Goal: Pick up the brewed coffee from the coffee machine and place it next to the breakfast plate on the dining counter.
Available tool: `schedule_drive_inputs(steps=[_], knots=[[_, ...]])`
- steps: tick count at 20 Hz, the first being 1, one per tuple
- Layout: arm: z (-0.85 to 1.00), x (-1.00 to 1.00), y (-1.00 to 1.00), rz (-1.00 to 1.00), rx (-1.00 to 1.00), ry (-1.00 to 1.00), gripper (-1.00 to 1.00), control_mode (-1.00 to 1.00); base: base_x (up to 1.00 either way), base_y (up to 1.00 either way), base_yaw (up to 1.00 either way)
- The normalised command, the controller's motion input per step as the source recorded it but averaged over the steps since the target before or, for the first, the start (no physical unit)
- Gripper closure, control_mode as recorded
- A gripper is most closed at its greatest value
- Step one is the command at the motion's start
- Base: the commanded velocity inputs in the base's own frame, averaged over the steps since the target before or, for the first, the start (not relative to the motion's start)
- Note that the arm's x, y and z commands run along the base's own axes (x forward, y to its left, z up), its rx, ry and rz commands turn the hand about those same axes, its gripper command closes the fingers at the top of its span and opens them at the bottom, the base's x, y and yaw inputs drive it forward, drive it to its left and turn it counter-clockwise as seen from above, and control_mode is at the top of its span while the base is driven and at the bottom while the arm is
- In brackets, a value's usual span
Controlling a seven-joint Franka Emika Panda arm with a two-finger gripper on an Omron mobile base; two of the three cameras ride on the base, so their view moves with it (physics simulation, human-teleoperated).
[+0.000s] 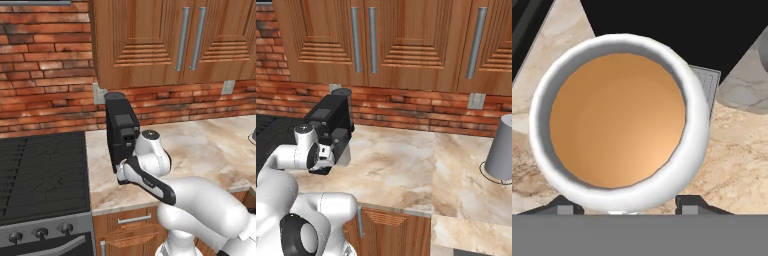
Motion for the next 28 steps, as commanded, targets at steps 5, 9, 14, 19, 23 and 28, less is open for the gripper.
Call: schedule_drive_inputs(steps=[5,9,14,19,23,28], knots=[[0.0,0.0,0.0,0.04,0.0,0.0,1.0,-1.0,0.0,0.0,0.0],[0.0,-0.01,0.0,0.03,0.0,0.0,1.0,-1.0,0.0,0.0,0.0],[0.0,-0.02,0.0,0.01,0.0,0.03,1.0,-1.0,0.0,0.0,0.0],[0.0,-0.26,0.04,0.0,0.0,0.02,1.0,-1.0,0.0,0.0,0.0],[0.01,-0.24,0.08,0.0,0.0,-0.05,1.0,-1.0,0.0,0.0,0.0],[0.09,-0.23,0.0,0.0,0.0,-0.08,1.0,-1.0,0.0,0.0,0.0]])
